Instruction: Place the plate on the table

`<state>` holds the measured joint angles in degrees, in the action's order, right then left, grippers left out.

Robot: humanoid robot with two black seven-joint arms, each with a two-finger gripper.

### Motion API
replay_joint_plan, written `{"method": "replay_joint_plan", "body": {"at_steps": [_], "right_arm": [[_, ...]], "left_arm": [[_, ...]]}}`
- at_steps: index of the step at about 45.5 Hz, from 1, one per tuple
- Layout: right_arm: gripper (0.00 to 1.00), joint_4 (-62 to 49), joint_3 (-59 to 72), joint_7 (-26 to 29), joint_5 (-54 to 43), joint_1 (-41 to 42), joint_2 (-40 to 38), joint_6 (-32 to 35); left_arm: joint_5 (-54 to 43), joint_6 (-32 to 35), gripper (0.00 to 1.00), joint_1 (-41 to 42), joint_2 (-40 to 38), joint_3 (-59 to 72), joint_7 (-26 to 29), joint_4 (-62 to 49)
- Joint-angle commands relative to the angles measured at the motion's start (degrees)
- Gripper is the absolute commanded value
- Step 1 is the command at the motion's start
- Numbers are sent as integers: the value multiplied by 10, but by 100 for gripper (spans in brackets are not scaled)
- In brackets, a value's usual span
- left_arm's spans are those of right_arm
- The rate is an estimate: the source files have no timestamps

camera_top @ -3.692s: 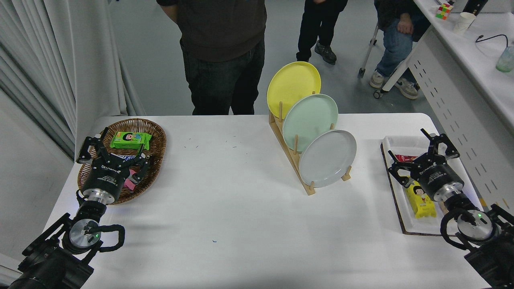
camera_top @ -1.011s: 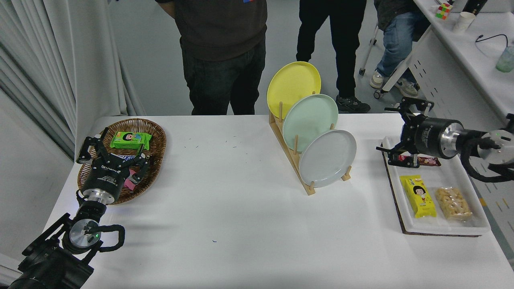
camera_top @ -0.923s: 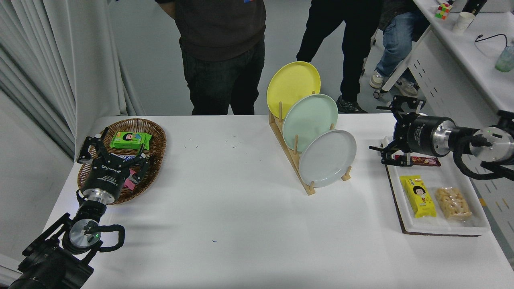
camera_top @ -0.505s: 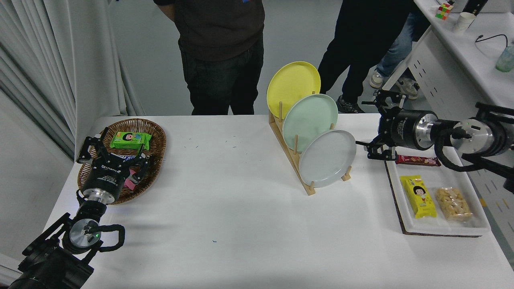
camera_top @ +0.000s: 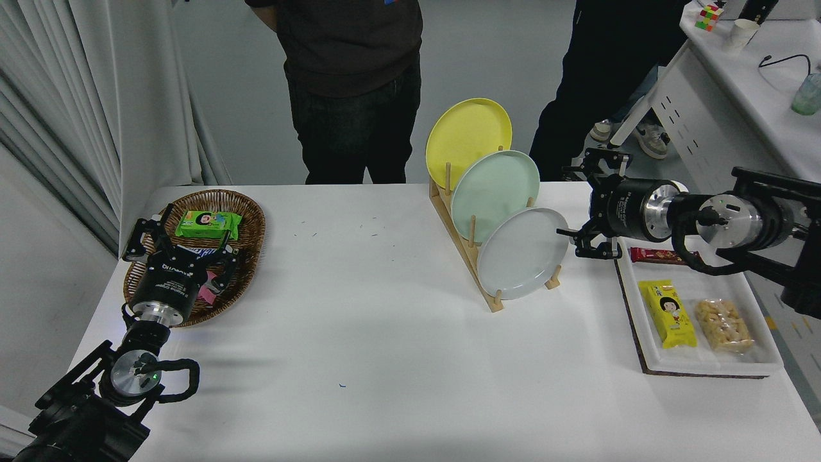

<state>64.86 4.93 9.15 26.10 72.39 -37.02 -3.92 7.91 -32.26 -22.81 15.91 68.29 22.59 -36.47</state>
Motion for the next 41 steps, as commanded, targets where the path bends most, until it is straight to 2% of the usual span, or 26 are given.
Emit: {"method": "replay_joint_plan", "body": {"at_steps": [1,8,21,29,41], "right_arm": [[100,0,3,4,12,6,4,5],[100,0,22,21,34,23,0,29],[100,-4,37,41,36,38,7,21],[100,-18,47,77,36,53,15,23],[100,-37,66,80,36,79,40,23]], "left_arm": [[0,0,98,0,0,0,0,0],[0,0,98,1,0,0,0,0],[0,0,98,0,0,0,0,0],[0,0,98,0,0,0,0,0],[0,0,98,0,0,0,0,0]]}}
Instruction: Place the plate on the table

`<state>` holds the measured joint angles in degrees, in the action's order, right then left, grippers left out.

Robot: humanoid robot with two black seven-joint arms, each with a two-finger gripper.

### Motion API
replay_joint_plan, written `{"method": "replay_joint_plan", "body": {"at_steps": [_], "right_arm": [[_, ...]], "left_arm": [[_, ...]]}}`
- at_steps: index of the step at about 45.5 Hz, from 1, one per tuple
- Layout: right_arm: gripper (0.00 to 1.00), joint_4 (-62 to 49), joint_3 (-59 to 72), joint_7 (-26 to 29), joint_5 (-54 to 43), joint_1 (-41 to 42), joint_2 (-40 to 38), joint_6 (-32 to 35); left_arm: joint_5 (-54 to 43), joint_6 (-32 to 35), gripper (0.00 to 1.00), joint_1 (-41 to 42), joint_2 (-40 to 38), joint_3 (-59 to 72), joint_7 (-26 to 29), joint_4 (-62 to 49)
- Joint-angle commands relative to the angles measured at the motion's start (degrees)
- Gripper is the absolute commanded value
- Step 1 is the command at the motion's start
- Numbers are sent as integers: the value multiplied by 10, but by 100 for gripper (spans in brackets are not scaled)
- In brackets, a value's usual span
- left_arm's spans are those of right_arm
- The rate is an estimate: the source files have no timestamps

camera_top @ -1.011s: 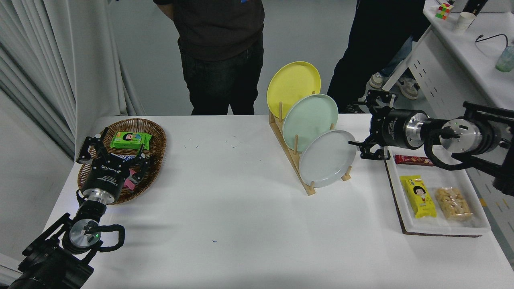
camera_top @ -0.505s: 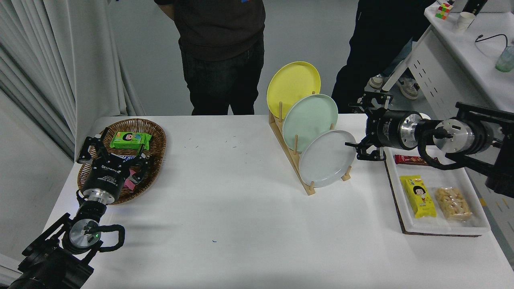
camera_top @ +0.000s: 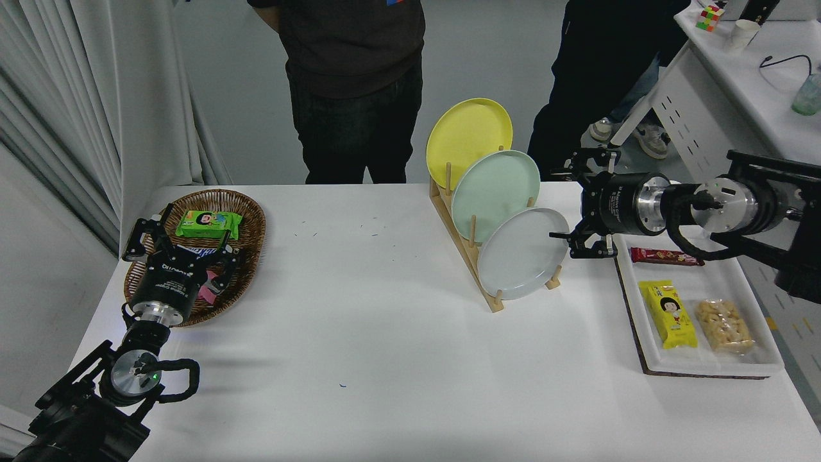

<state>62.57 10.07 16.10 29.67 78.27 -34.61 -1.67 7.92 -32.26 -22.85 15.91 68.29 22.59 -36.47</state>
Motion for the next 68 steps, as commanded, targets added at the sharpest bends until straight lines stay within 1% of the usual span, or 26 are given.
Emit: {"method": "replay_joint_plan", "body": {"at_steps": [1,5,9,14,17,31,42,46,68], "right_arm": [[100,-15,14,10,0,21,21,1],[100,-24,18,10,1,20,38,6],[100,-25,26,9,4,21,38,7],[100,-28,26,9,48,22,38,6],[100,-28,25,9,57,26,38,5],[100,-26,26,9,51,27,38,7],[100,-30,32,9,48,52,38,9],[100,-29,39,9,43,52,40,22],[100,-57,69,10,38,41,56,18]], "left_arm": [[0,0,98,0,0,0,0,0],[0,0,98,1,0,0,0,0],[0,0,98,0,0,0,0,0],[0,0,98,0,0,0,0,0],[0,0,98,0,0,0,0,0],[0,0,98,0,0,0,0,0],[0,0,98,0,0,0,0,0],[0,0,98,0,0,0,0,0],[0,0,98,1,0,0,0,0]]}}
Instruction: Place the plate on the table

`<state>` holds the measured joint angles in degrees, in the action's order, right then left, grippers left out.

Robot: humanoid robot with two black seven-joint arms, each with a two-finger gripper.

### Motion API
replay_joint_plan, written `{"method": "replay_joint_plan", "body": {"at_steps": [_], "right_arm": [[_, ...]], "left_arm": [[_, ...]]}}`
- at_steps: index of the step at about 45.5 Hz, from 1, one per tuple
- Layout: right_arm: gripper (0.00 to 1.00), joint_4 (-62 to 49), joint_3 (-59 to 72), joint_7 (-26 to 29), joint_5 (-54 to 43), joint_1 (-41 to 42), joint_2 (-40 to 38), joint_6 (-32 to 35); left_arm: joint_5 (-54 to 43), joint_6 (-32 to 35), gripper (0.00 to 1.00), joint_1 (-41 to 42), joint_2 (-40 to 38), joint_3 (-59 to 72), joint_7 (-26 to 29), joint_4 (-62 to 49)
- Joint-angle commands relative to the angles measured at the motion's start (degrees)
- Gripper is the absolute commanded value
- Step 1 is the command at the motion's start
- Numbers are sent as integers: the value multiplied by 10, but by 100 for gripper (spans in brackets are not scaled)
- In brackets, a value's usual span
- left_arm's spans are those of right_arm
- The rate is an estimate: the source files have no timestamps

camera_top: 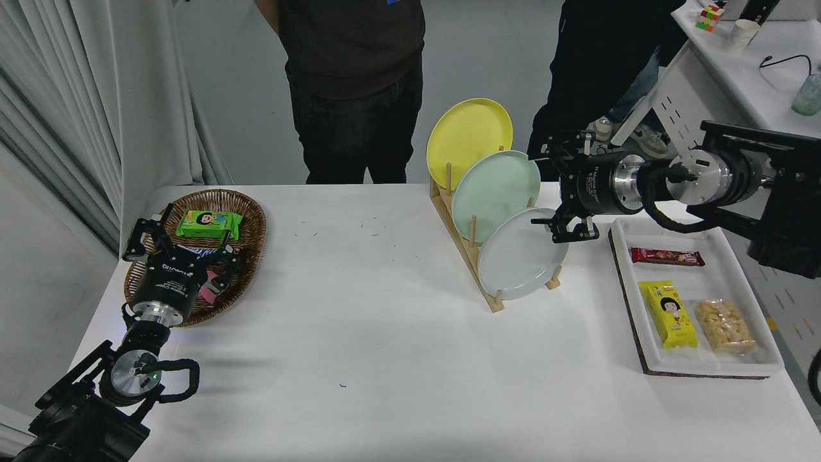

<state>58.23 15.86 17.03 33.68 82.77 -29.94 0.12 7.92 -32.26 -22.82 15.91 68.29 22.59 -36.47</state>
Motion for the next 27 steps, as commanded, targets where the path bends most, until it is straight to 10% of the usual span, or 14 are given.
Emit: {"method": "replay_joint_plan", "body": {"at_steps": [1,27], "right_arm": [[100,-14,11,1,-2,-5,10,1],[100,-76,-12,1,-70,-33,52,6]], "left_arm": [[0,0,98,0,0,0,0,0],[0,0,98,1,0,0,0,0]]}}
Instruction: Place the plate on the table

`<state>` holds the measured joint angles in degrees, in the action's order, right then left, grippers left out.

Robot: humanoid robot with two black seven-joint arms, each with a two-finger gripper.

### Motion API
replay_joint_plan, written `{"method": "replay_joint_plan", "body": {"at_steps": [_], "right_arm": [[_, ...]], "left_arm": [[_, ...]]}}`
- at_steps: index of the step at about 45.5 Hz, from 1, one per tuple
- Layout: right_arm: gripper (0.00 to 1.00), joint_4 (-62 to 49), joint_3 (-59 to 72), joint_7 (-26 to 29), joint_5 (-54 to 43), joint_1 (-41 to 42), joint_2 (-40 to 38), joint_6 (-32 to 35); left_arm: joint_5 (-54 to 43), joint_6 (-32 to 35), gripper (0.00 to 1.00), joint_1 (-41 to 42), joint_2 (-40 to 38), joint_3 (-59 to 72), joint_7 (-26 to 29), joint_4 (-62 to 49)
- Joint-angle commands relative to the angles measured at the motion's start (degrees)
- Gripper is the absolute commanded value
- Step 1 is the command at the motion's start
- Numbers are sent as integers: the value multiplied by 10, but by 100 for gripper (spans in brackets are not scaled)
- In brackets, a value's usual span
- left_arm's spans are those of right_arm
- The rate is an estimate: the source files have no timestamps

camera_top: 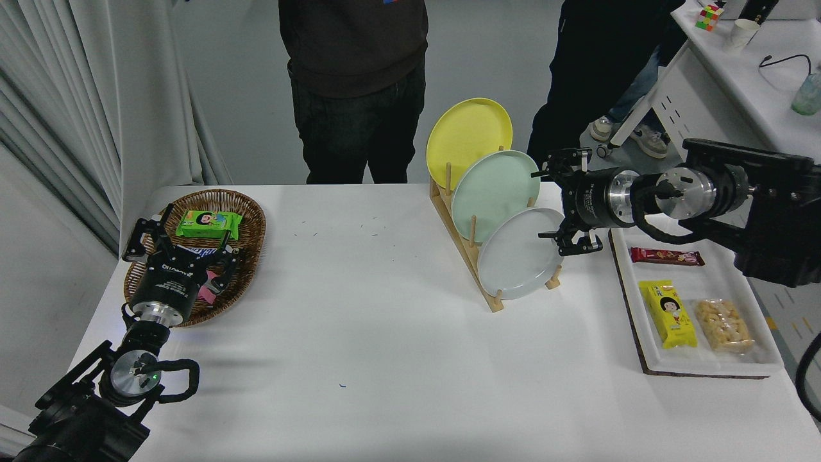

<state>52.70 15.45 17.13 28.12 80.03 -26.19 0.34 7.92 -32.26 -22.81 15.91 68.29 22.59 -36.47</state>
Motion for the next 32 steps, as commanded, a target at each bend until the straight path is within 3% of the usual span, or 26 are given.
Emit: {"method": "replay_joint_plan", "body": {"at_steps": [1,19,32], "right_arm": [[100,-21,-7,0,-14,-6,14,4],[100,-37,-3,0,-30,-17,17,56],[100,-78,-5,1,-28,-18,47,52]], "left_arm": [[0,0,98,0,0,0,0,0],[0,0,98,0,0,0,0,0],[0,0,98,0,0,0,0,0]]}}
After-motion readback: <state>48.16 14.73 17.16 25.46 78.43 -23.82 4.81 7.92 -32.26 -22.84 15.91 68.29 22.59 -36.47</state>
